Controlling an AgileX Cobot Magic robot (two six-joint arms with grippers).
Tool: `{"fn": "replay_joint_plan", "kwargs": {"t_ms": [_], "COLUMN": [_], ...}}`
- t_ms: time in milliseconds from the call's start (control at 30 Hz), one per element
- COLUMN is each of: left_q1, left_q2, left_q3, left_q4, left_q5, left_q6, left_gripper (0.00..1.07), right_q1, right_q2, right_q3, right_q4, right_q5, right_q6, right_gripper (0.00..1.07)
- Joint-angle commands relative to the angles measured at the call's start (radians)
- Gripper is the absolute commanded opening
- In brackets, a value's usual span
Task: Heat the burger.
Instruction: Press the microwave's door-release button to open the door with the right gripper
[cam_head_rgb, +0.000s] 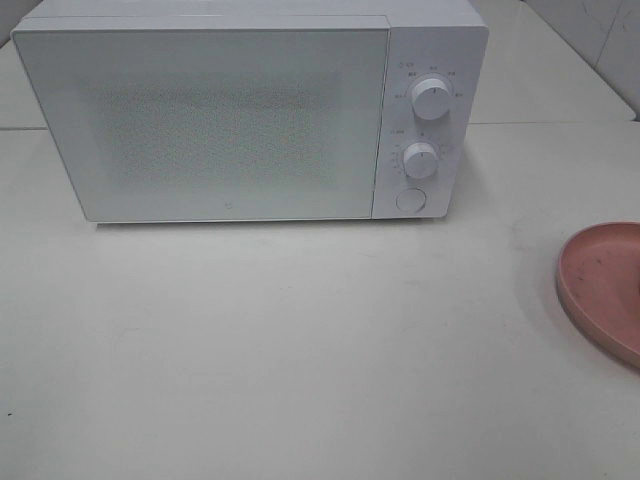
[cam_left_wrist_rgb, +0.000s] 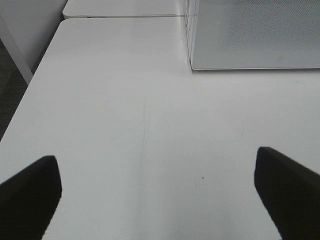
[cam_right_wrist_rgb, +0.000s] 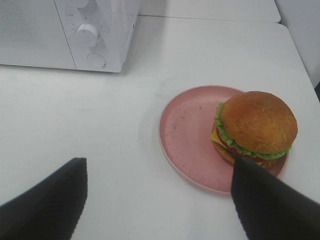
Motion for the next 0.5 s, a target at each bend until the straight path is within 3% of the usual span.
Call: {"fn": "replay_joint_plan", "kwargs": {"t_ms": [33,500], "left_q1": [-0.005,-0.005], "left_q2": [-0.023,-0.023], "left_q3": [0.003,0.003], "left_q4": [-0.009,-0.009], "left_q5": [-0.016,-0.016], "left_q6": [-0.001,-0.001], "left_gripper": [1.03,1.03], "right_q1": [0.003,0.003], "right_q2": [0.038,0.234], "right_q3": [-0.007,-0.007], "right_q4": [0.0,0.0], "right_q5": [-0.034,-0.232], "right_q6": [0.003,0.004], "right_gripper": [0.76,0.76]}}
